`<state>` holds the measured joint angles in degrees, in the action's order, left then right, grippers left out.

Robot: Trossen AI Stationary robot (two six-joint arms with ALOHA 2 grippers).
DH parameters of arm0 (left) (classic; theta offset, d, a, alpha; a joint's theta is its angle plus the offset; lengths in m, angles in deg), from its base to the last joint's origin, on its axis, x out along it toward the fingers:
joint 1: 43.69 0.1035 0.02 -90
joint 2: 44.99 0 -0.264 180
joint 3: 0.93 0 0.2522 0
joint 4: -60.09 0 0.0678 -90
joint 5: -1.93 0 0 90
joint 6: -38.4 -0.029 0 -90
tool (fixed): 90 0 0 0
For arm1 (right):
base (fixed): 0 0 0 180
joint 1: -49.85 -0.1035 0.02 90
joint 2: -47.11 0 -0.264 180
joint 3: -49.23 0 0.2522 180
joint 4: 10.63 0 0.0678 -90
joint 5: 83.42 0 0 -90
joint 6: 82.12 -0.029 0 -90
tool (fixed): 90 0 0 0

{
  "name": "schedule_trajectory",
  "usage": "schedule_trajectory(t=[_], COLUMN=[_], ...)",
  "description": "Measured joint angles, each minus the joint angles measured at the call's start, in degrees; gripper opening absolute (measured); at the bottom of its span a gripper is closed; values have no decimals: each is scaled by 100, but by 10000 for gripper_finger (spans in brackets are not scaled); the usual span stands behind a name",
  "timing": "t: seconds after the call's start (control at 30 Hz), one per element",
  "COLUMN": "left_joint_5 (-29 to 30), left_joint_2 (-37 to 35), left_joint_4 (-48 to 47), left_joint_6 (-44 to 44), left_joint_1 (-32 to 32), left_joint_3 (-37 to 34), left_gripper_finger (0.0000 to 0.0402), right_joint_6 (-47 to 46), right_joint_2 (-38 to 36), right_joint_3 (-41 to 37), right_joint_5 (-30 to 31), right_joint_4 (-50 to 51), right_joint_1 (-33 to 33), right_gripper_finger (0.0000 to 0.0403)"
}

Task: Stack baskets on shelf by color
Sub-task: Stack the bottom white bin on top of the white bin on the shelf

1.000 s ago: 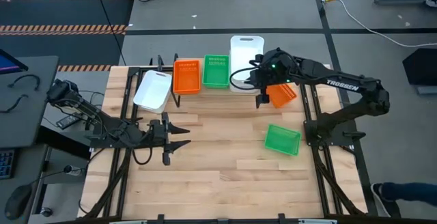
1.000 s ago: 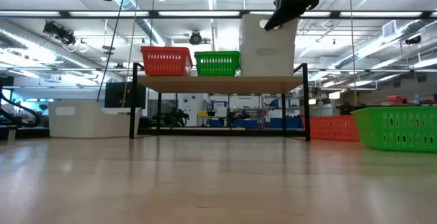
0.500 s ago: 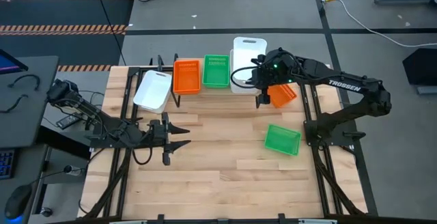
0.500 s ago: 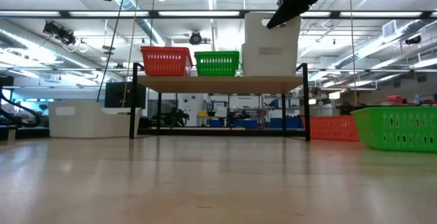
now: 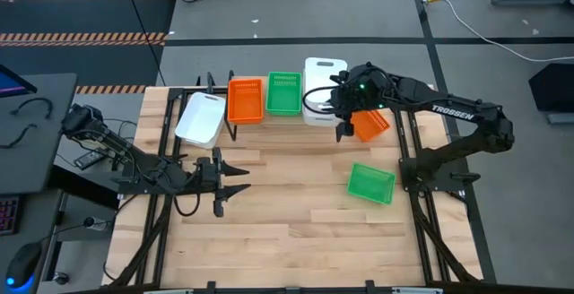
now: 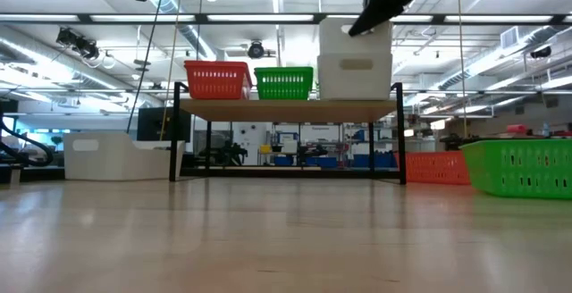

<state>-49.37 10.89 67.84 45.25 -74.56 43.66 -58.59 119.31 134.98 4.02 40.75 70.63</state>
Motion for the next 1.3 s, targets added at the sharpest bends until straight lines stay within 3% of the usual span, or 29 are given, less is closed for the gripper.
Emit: schedule_trajectory(t=[0.33,0.6,0.8,1.07,1.3], left_joint_5=[-1,-7,-41,-42,-42], left_joint_2=[0,0,0,0,0], left_joint_4=[-18,-44,-43,-44,-42], left_joint_6=[15,43,44,17,95], left_joint_1=[-1,-10,-24,-24,-24], left_joint_3=[1,1,0,2,2], left_gripper_finger=[172,172,172,172,172], right_joint_6=[-18,-556,-629,-1325,-1774], right_joint_2=[-155,-203,-246,-291,-289], right_joint_3=[2,2,2,2,-171], right_joint_5=[154,60,476,-615,-262], right_joint_4=[-463,-73,157,179,359], right_joint_1=[-21,-162,-201,-551,-1283], right_gripper_finger=[107,106,105,105,105])
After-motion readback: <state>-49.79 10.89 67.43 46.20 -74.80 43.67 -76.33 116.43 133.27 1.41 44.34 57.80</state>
